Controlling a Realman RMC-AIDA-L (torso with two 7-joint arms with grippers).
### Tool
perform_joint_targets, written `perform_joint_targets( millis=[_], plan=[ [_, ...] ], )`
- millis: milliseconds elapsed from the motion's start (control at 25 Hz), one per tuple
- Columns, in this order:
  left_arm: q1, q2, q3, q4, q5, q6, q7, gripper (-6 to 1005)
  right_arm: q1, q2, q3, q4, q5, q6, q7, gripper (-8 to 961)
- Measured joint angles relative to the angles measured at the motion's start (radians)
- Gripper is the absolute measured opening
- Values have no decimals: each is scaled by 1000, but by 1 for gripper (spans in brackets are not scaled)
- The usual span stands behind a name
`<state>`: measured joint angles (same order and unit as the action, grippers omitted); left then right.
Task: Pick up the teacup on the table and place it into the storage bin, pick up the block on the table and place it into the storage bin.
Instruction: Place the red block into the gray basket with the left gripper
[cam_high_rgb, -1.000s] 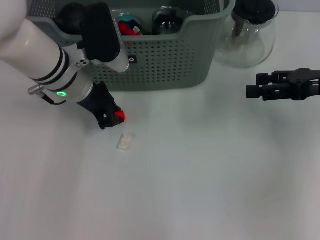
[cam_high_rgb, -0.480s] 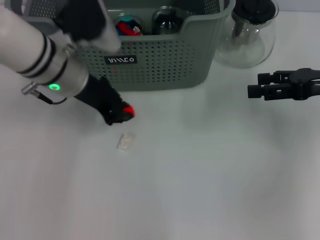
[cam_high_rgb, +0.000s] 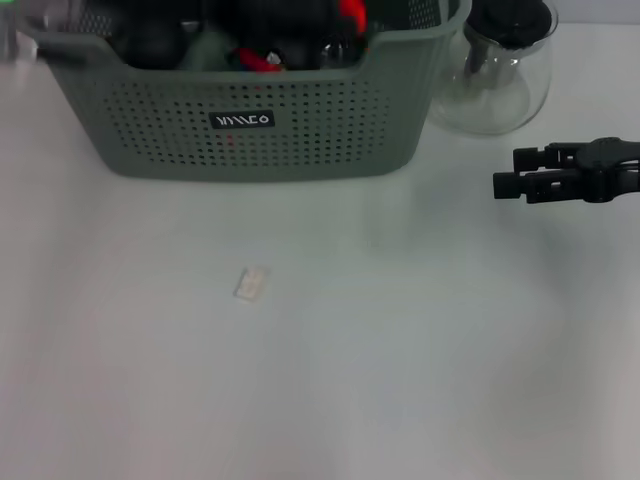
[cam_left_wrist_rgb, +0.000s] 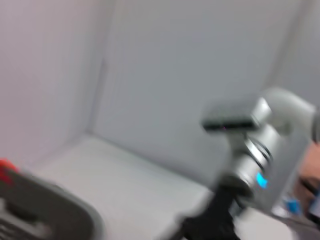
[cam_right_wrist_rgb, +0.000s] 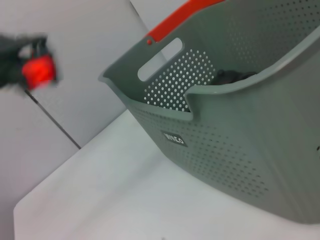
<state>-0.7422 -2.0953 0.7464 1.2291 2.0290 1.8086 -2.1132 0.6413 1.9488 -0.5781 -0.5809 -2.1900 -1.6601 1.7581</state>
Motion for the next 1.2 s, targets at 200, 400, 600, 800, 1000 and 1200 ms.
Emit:
perform_joint_targets(
  millis=[200,400,600,800,1000,1200],
  plan=[
    [-52,31,86,-49,134,-320,-99,192,0,1,-3,2,0,0,0,941],
    [-142,62,127,-232,293,-553,-162,192,2,1,-4,2,-1,-2,7,942],
    [-182,72,132,-345,326,-672,-163,190,5,0,-5,1,-1,-4,8,942],
    [-187,72,143,-372,329,-709,-164,219,9,-5,-5,5,-1,-7,11,941],
    [-182,69,145,-372,330,-719,-164,249,10,-5,-5,3,-2,-9,15,941],
    [-178,67,145,-374,336,-749,-178,278,11,-8,-5,-1,-2,-17,21,942]
  ],
)
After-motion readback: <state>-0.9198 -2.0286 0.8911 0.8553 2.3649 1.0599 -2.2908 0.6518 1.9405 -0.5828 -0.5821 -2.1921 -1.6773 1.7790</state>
